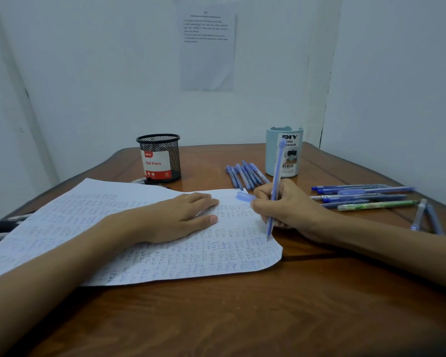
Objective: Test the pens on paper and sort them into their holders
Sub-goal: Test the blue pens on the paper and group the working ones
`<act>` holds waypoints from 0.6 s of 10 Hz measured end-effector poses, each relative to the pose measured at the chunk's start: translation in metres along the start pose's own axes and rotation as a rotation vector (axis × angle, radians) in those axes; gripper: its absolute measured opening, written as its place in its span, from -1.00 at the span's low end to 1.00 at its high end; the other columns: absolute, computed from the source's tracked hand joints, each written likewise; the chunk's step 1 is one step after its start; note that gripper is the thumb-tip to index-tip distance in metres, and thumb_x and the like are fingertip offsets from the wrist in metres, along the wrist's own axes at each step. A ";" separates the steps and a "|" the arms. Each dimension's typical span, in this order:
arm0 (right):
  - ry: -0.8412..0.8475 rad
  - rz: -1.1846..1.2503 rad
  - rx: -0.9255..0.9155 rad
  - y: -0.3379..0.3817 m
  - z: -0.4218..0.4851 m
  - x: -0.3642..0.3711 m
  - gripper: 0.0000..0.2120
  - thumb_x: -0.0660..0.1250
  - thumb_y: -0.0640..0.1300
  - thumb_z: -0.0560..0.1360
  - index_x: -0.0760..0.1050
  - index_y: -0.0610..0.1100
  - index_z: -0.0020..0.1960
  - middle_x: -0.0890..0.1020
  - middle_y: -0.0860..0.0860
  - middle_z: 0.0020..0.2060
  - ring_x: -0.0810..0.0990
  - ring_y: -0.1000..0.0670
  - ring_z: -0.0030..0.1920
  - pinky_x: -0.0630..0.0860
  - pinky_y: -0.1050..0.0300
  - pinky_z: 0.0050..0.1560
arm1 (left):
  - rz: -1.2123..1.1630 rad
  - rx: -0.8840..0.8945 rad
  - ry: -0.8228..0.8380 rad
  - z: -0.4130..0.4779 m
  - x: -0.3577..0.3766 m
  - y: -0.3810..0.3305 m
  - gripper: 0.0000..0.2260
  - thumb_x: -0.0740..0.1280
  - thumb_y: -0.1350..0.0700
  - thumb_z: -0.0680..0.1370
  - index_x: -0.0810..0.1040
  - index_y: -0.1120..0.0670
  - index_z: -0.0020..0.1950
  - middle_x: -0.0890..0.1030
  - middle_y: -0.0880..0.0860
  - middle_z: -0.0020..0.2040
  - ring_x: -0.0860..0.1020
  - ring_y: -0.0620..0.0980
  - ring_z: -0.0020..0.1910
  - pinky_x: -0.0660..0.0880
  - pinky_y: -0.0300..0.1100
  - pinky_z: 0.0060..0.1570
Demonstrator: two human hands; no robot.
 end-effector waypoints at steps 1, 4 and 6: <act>0.010 -0.012 0.003 0.001 0.001 0.001 -0.62 0.28 -0.35 0.48 0.29 -0.18 -0.47 0.34 0.00 -0.62 0.33 0.15 -0.61 0.35 0.38 -0.54 | -0.009 0.002 -0.001 0.000 0.000 0.001 -0.50 -0.04 -0.17 0.59 0.01 -0.12 0.52 0.03 -0.14 0.53 0.02 -0.17 0.48 -0.04 -0.35 0.24; -0.015 -0.046 -0.011 0.001 0.001 0.000 -0.63 0.27 -0.33 0.49 0.29 -0.17 -0.46 0.33 -0.01 -0.59 0.35 0.16 -0.58 0.38 0.40 -0.49 | -0.011 0.003 -0.001 0.001 0.000 0.001 -0.50 -0.04 -0.18 0.59 0.01 -0.12 0.52 0.02 -0.14 0.53 0.02 -0.17 0.48 -0.04 -0.34 0.25; -0.031 -0.040 -0.026 0.001 0.001 -0.002 -0.65 0.26 -0.32 0.50 0.30 -0.20 -0.43 0.33 -0.08 -0.54 0.35 0.15 -0.60 0.36 0.39 -0.52 | -0.009 0.006 -0.003 0.001 0.000 0.001 -0.50 -0.04 -0.18 0.59 0.01 -0.12 0.52 0.03 -0.14 0.53 0.02 -0.17 0.48 -0.04 -0.34 0.26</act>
Point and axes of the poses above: each hand's wrist, its own z-axis towards the middle knuckle, its own x-axis out of the palm, y = z × x, the point moved 6 cm from there along z, towards the middle knuckle
